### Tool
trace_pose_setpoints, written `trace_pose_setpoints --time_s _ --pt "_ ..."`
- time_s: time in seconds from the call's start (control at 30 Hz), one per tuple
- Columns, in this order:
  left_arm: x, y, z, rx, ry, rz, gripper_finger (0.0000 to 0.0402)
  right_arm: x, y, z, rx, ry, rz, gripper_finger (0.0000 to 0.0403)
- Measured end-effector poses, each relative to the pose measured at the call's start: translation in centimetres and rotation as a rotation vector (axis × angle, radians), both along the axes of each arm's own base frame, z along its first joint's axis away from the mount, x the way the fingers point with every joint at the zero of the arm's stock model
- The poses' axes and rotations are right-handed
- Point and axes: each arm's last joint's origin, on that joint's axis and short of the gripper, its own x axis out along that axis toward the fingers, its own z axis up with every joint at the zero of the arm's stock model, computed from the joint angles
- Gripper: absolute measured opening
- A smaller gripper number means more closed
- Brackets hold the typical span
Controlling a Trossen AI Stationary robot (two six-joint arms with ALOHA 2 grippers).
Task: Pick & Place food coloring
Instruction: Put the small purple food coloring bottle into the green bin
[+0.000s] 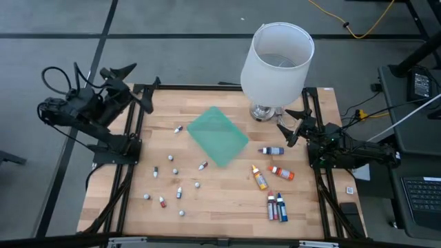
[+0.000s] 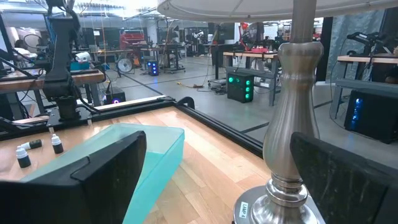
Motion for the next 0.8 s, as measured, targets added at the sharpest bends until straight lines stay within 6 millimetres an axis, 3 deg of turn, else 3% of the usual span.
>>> trace_pose_setpoints --time_s 0.27,0.8 --pt "2.0 -0.5 2.2 -0.038 0.017 0.238 0.0400 0.0 0.0 0.0 0.000 0.000 0.000 0.0397" --pt "7.3 0.4 4.1 0.003 0.115 0.319 0.0400 0.0 0.0 0.0 0.000 0.000 0.000 0.0397"
